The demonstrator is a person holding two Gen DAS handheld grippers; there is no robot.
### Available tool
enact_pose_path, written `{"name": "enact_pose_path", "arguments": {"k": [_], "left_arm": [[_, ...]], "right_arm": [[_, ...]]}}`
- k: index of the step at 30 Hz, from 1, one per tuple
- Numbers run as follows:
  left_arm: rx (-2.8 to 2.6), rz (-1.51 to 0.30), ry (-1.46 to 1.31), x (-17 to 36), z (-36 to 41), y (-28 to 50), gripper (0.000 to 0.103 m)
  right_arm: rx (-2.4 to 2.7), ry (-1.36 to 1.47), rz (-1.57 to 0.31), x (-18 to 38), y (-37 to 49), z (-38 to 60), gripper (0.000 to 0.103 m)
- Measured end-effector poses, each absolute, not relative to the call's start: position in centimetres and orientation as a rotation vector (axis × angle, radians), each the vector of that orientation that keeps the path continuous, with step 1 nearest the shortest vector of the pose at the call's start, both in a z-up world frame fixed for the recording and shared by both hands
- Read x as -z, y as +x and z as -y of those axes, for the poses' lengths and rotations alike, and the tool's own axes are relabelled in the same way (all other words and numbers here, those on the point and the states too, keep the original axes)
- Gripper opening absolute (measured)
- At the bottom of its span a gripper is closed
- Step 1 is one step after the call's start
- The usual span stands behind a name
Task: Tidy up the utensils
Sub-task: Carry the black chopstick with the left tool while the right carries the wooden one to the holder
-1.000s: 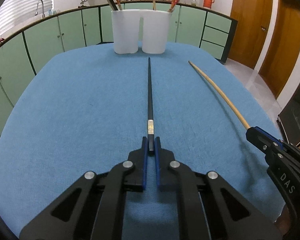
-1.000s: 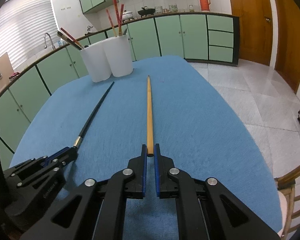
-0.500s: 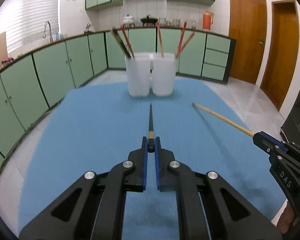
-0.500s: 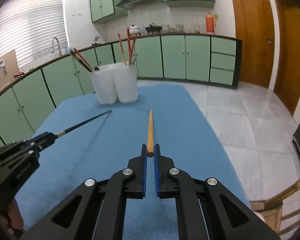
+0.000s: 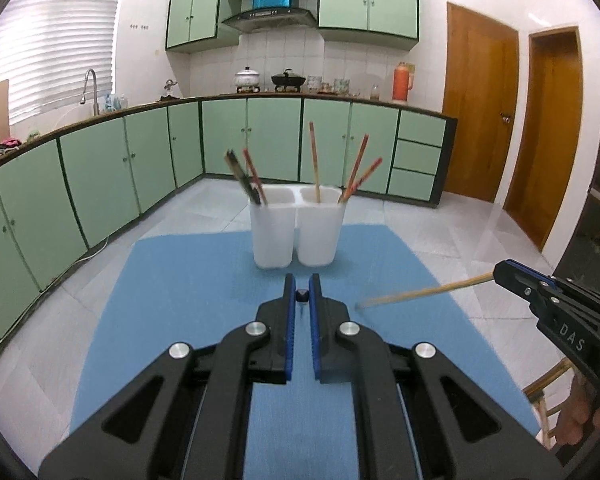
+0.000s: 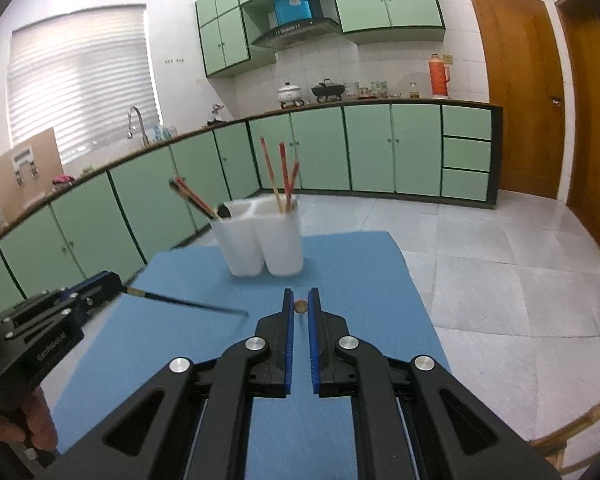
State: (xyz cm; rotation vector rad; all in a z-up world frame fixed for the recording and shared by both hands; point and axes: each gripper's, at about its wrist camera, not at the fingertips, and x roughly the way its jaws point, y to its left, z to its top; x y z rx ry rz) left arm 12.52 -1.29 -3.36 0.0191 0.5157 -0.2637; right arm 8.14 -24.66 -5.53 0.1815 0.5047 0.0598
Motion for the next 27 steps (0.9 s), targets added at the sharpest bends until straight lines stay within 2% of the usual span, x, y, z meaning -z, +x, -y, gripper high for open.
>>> {"name": "enact_pose_path", "arguments": {"k": [27], "left_arm": [[0.334, -0.42, -0.062, -4.6, 0.0, 18.0, 0.005]], "right_arm": [[-0.23, 0.099, -0.439, -4.1, 15.1, 22.7, 0.007]]}}
